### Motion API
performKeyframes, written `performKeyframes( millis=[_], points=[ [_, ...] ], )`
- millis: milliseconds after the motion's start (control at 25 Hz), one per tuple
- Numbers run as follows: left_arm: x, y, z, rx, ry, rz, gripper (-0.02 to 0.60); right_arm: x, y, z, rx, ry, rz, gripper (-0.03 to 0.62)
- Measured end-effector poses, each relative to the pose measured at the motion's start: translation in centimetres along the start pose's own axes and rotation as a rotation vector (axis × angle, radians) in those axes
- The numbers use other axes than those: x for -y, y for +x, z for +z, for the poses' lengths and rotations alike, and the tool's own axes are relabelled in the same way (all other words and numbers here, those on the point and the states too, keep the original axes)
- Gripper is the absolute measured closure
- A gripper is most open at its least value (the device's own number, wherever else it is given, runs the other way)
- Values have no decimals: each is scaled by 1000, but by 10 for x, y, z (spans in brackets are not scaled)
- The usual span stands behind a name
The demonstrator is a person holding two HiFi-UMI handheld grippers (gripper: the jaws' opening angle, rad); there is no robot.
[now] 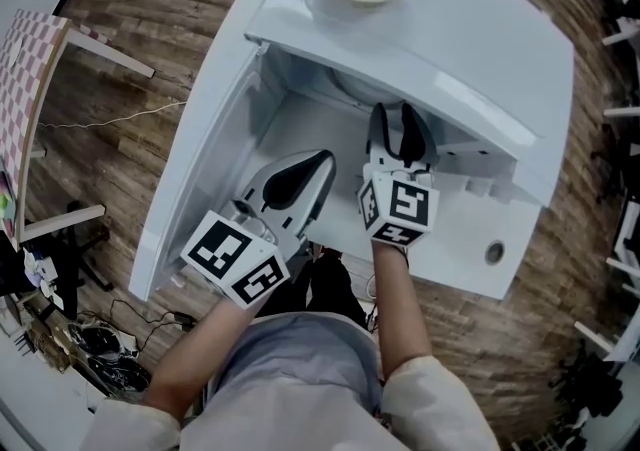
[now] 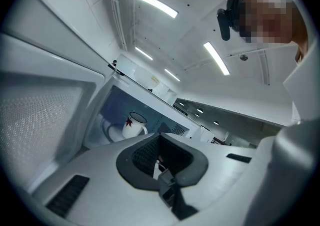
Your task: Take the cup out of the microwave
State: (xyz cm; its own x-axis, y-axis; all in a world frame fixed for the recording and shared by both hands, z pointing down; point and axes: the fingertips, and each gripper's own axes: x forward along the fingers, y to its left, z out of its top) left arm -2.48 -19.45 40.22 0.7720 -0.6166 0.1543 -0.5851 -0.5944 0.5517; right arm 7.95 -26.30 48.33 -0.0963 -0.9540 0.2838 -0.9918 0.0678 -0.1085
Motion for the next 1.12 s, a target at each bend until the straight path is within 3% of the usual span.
performKeyframes(
  millis=[480, 1120],
  points=[
    [-12, 5, 1, -11, 8, 10, 571, 9, 30, -6, -6, 27, -32, 410],
    [-20, 7, 1, -15, -14, 14, 571, 11, 58, 3, 29, 62, -5, 410]
  ],
)
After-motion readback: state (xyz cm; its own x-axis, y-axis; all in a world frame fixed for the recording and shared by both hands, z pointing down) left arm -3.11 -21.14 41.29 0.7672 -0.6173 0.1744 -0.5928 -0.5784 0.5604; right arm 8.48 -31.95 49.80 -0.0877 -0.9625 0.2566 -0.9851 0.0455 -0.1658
